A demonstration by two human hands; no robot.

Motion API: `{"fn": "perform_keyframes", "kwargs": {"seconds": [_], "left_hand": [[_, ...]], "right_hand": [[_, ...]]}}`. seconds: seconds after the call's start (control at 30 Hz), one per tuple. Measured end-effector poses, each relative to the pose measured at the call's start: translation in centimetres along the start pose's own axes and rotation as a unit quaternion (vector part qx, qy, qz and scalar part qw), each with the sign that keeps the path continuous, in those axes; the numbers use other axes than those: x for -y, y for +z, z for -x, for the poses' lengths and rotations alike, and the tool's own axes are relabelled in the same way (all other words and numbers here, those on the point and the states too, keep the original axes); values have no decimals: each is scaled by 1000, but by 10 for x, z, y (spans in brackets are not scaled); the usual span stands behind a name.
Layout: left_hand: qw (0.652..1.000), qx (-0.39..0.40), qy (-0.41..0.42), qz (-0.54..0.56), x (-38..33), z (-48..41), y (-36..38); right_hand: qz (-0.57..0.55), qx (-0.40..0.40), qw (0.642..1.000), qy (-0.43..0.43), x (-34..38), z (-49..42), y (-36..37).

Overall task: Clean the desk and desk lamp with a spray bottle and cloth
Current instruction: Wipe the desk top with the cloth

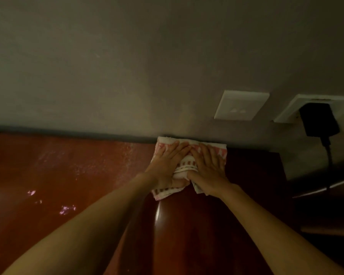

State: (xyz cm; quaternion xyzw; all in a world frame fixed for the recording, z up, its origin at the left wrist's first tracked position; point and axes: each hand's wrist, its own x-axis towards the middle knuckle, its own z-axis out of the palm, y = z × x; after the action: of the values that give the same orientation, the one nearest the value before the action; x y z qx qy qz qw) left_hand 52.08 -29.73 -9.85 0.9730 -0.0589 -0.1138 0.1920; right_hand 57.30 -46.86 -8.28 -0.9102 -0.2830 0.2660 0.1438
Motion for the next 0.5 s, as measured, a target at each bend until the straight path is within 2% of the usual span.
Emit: {"fn": "perform_keyframes", "kwargs": {"seconds": [0.17, 0.5], "left_hand": [[998, -51, 11, 24, 34, 21, -19], [998, -24, -50, -10, 63, 125, -1]], "right_hand": [[1, -27, 1000, -12, 40, -15, 15], [32, -75, 996, -44, 113, 19, 81]]}}
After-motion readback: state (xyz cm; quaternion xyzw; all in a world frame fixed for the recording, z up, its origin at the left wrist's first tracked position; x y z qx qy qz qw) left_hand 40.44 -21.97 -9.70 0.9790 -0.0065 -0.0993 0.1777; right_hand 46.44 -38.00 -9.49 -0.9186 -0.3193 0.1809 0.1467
